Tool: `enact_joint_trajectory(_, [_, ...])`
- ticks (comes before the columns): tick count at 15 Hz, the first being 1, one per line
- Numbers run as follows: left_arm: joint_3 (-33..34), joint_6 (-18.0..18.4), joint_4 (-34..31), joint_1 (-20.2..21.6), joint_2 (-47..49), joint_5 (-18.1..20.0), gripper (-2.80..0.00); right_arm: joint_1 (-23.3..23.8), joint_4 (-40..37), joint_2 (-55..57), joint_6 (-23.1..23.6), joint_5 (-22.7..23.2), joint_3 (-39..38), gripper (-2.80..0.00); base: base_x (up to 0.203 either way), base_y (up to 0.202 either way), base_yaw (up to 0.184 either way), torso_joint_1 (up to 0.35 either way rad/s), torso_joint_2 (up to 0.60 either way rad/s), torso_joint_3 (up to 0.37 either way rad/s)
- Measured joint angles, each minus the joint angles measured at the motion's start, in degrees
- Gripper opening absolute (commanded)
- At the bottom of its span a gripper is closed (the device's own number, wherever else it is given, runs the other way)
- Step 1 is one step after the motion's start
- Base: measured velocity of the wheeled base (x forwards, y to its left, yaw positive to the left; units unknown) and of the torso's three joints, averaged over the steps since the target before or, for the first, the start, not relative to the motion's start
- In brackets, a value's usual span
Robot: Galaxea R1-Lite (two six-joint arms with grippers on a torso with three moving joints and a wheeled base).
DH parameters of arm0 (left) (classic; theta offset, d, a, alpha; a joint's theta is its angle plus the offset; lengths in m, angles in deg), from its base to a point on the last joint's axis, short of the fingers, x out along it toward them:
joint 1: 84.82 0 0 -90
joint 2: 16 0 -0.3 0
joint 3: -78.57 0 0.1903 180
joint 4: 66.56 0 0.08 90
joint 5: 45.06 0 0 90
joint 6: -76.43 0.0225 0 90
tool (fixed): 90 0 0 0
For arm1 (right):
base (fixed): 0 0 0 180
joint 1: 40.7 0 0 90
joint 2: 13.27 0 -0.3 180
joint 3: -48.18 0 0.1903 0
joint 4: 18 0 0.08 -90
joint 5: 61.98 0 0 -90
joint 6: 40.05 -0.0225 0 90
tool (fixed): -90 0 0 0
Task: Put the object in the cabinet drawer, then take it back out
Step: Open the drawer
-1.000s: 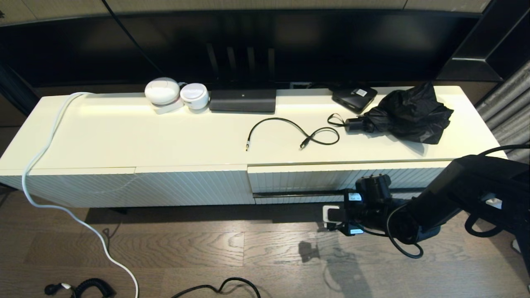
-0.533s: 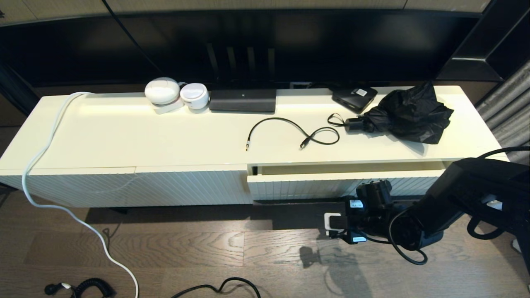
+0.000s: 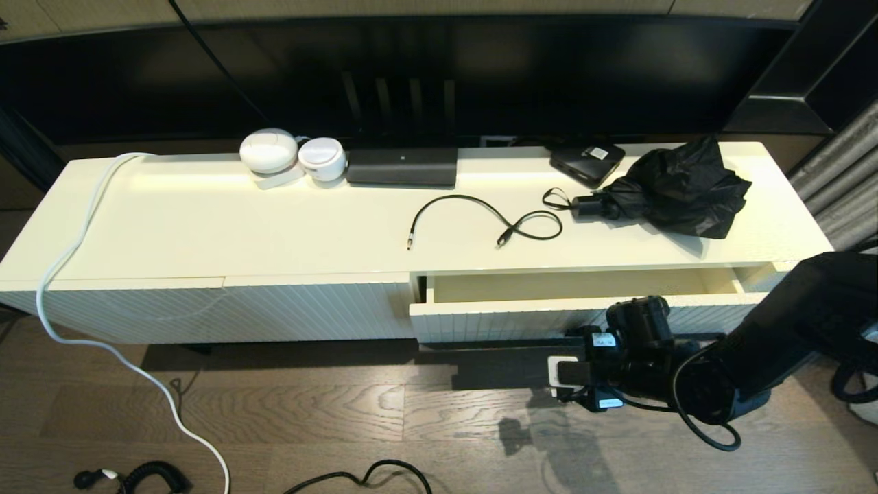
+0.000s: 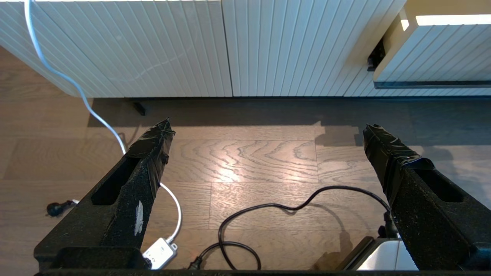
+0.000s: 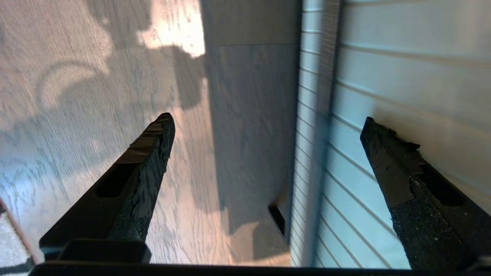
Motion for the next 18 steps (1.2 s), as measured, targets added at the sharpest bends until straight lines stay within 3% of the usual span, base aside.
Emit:
enact_joint_trajectory(4, [0.00, 0.01, -0.02, 0.00, 0.00, 0.00, 0.00, -0.16, -0.37, -6.33, -0.13, 0.12, -5.03, 0.00, 0.000, 0.000, 0.000, 0.000, 0.00, 0.000])
enact_joint_trajectory(5, [0.00, 0.01, -0.02, 0.00, 0.00, 0.00, 0.00, -0.16, -1.27, -9.75, -0.13, 0.16, -7.09, -2.80, 0.000, 0.000, 0.000, 0.000, 0.00, 0.000])
enact_joint_trajectory(9, [0.00, 0.01, 0.00, 0.00, 0.00, 0.02, 0.00, -0.10, -11.64, -28.09, -0.16, -0.18, -13.54, -2.80, 0.000, 0.000, 0.000, 0.000, 0.00, 0.000])
enact_joint_trajectory(11, [0.00, 0.01, 0.00, 0.00, 0.00, -0.02, 0.00, 0.00, -22.39, -37.83, -0.30, -0.34, -13.70, -2.80, 0.000, 0.000, 0.000, 0.000, 0.00, 0.000])
enact_joint_trajectory(14, [0.00, 0.01, 0.00, 0.02, 0.00, 0.02, 0.00, 0.06, -40.20, -46.50, -2.35, -0.47, -8.18, -2.80, 0.000, 0.000, 0.000, 0.000, 0.00, 0.000])
enact_joint_trajectory(18, [0.00, 0.01, 0.02, 0.00, 0.00, 0.02, 0.00, -0.06, -48.77, -43.42, -4.82, -0.54, 2.27, -2.80, 0.000, 0.000, 0.000, 0.000, 0.00, 0.000])
